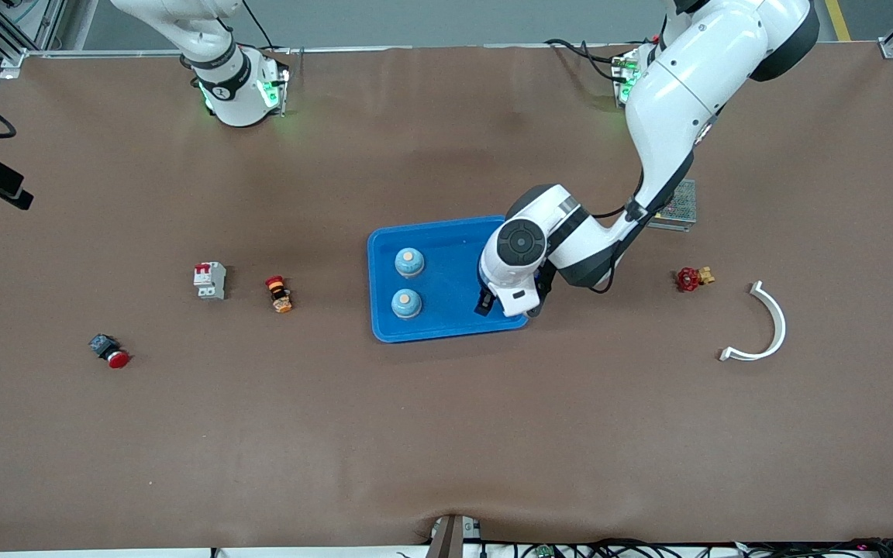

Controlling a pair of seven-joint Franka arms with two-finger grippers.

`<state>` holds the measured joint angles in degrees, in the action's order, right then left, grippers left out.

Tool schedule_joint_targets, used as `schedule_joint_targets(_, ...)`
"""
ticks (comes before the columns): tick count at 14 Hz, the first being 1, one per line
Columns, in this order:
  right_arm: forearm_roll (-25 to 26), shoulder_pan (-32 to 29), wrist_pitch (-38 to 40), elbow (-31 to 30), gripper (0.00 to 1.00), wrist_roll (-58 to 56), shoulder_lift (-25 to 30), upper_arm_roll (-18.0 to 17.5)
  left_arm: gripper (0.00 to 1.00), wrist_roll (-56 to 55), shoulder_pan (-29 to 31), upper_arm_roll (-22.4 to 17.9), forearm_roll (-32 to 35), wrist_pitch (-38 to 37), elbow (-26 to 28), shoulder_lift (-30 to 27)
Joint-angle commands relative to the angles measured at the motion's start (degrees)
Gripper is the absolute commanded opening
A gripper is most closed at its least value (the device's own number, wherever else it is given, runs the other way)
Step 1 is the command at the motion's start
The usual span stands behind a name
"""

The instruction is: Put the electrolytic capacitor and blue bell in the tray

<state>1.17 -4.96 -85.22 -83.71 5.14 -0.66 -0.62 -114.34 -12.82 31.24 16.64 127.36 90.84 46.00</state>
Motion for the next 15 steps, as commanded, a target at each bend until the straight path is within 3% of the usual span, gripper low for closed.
schedule_joint_targets(1, -0.12, -0.05, -1.78, -0.84, 1.0, 6.16, 0.84, -0.52, 1.0, -0.97, -0.28, -0.39, 0.24, -1.23, -2.15, -1.26)
schedule_joint_targets(4, -0.12, 0.21, -2.67, -0.66, 1.0, 9.18, 0.84, -0.78, 1.0, 0.08, 0.69, -0.13, 0.76, -7.28, -4.87, -3.28)
schedule_joint_targets(7, -0.12, 0.74, -2.49, -0.75, 1.0, 8.22, 0.84, -0.79, 1.0, 2.89, 2.53, 0.05, 0.5, -8.09, -5.41, -6.79)
schedule_joint_targets(15, -0.21, 0.21, -1.88, -0.84, 1.0, 1.37, 0.75, -0.61, 1.0, 20.63, 5.51, 0.05, -0.03, -18.98, -4.97, -15.93)
